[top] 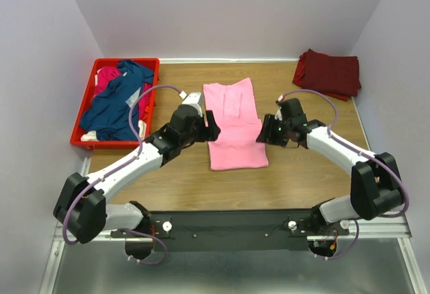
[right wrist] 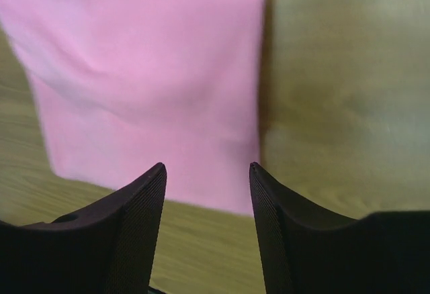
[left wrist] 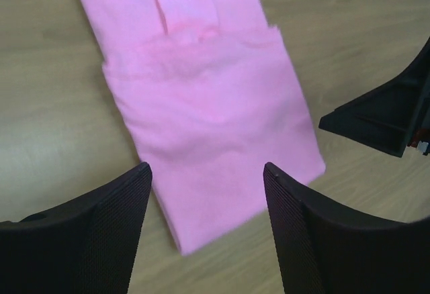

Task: Fold and stack the t-shirts
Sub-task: Fold the tshirt

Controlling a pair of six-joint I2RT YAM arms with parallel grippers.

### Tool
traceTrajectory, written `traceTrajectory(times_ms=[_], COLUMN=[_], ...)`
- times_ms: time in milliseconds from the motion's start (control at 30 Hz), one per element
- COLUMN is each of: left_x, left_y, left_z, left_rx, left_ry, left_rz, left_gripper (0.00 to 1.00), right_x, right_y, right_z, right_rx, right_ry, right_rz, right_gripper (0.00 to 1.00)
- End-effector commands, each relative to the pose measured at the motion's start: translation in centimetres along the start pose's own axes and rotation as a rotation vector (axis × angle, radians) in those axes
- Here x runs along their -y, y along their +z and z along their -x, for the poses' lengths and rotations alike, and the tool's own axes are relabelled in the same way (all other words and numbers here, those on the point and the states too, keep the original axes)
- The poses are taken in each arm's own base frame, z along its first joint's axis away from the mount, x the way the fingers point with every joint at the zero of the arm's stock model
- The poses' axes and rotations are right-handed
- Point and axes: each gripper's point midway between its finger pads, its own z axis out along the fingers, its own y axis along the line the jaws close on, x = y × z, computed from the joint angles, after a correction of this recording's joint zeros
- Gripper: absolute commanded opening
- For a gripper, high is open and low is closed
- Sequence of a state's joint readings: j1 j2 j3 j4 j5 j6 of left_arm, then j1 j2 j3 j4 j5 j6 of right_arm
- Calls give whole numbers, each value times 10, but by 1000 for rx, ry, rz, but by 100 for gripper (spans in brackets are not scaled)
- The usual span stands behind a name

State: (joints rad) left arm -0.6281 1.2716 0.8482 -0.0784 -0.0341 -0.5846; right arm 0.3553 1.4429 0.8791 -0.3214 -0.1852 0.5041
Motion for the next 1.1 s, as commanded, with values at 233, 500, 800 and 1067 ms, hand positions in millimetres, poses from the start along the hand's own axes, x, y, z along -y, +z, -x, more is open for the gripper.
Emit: traceTrajectory(times_ms=[233,500,800,1067], left_x=[-33,-24,-19,-18], left_y=[-35,-33,-33,-34], left_z=[-100,-122,-130,-136], left_rx=[-217,-275,-301,-316], left_ry=[0,1,17,29], left_rz=[239,246,255,257], left_gripper=[77,77,76,76], right_x=[48,44,43,41], right_y=[-24,-17,-9,-4], right_z=[-93,-102,-94,-94], right_rx=[-227,-246,-205,-200], right_ry=[-48,-65,-64,-68], right_rz=[-280,-302,-332,-333], right_gripper=[60,58,51,47])
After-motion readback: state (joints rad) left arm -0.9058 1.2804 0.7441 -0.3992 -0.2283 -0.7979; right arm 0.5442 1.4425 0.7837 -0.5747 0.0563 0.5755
